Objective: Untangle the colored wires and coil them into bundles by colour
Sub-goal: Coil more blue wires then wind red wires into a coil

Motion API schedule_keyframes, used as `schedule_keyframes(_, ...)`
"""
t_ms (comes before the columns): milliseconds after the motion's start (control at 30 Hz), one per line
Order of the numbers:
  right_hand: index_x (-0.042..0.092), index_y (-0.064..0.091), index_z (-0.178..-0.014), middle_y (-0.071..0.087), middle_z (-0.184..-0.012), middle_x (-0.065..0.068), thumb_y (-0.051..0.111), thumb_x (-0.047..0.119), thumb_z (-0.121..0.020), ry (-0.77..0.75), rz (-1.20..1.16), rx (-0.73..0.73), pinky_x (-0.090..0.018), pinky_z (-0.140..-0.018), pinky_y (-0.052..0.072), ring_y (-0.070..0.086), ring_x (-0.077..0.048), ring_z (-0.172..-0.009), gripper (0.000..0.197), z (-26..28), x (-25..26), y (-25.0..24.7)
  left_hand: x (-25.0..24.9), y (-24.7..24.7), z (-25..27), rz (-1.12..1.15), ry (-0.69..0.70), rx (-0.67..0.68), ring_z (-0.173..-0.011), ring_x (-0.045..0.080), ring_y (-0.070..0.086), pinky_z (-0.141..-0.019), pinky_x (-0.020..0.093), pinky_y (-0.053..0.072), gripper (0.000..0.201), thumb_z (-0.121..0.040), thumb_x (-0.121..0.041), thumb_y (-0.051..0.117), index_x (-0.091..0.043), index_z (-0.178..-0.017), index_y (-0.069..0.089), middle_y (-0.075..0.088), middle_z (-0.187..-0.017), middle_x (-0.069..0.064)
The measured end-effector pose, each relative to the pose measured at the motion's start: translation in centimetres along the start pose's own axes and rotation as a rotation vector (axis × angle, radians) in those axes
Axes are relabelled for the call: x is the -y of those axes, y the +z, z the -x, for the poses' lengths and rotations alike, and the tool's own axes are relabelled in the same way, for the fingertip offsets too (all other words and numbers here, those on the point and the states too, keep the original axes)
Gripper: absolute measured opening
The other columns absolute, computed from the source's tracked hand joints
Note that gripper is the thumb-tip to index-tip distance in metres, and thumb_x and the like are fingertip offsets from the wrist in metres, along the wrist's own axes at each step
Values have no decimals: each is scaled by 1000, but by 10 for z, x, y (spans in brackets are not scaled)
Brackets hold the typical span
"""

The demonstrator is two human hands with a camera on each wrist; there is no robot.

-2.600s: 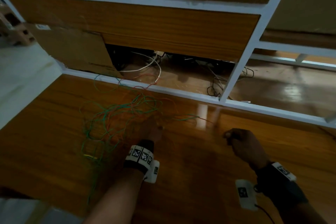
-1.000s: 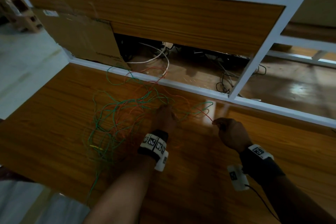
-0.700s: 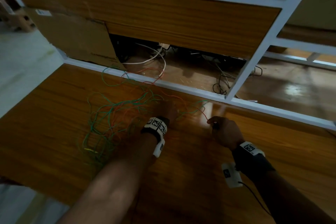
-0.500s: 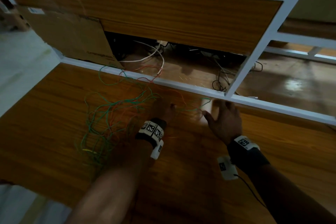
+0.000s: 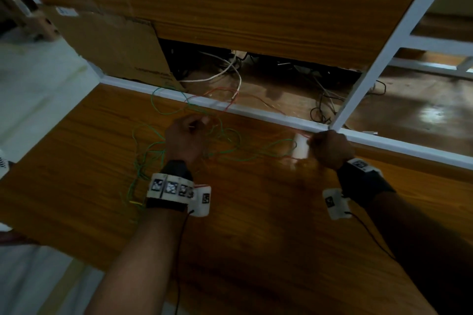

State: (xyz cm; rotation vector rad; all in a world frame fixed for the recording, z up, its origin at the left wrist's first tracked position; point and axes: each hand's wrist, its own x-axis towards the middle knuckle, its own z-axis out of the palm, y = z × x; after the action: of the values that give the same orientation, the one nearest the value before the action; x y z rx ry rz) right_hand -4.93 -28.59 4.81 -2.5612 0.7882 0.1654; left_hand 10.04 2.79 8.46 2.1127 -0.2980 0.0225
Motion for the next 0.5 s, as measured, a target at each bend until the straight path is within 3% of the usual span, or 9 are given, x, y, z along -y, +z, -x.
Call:
schedule_keyframes(67,20,71,-100,74,-100,-13,56,30,-103,50,5,6,-43,-81,59,70,-26,-82,19,0,-9,-4,-4,-17,-1,293,-108,-74,-72,15,66,-67,35,54,17,-94,-26,66,-11,-94,74,71,-82,7)
schedule_keyframes(100,18,70,-110,73,-110,-16,58,33,-102,70,1,-4,-46,-87,59,70,-31,-93,21,4,-8,-6,-8,-23,-2,427,-150,-101,-70,15,66,-67,33,55,17,-93,-22,67,-7,-94,74,70,-81,10)
schedule_keyframes(167,14,58,-135,67,-125,-18,66,43,-97,85,-54,-73,-50,-97,54,65,-38,-112,49,8,-4,-3,-21,-29,2,579,-174,-110,-75,18,68,-72,32,58,16,-92,-20,68,-5,-96,74,71,-84,11)
schedule_keyframes(200,15,53,-140,65,-127,-17,69,48,-94,52,-103,-151,-52,-98,53,62,-39,-115,59,13,2,-3,-30,-30,6,618,-157,-104,-77,19,69,-75,33,59,16,-92,-19,68,-4,-97,73,72,-83,10)
schedule_keyframes(300,17,60,-132,66,-118,-7,70,51,-89,-221,-224,-358,-44,-82,57,65,-25,-100,55,35,35,-6,-54,-28,20,700,-81,-49,-78,22,68,-76,36,58,18,-93,-14,66,2,-99,71,71,-83,15)
schedule_keyframes(400,26,62,-132,64,-110,12,72,46,-89,-426,-374,-172,-28,-69,57,64,-3,-84,49,61,84,-10,-76,-18,31,663,-31,67,-77,19,69,-73,30,58,18,-93,-11,66,5,-100,70,71,-87,18)
schedule_keyframes(433,27,62,-131,64,-110,14,74,42,-90,-458,-388,-93,-27,-70,57,64,-1,-83,46,66,97,-7,-83,-15,34,661,-17,105,-76,19,69,-71,29,59,15,-92,-10,67,4,-98,70,71,-86,18)
schedule_keyframes(500,22,67,-124,69,-109,11,75,31,-93,-519,-406,-53,-34,-73,60,66,-6,-84,34,68,114,3,-92,-10,40,643,43,182,-73,23,70,-67,29,59,9,-91,-3,66,5,-93,70,72,-84,19)
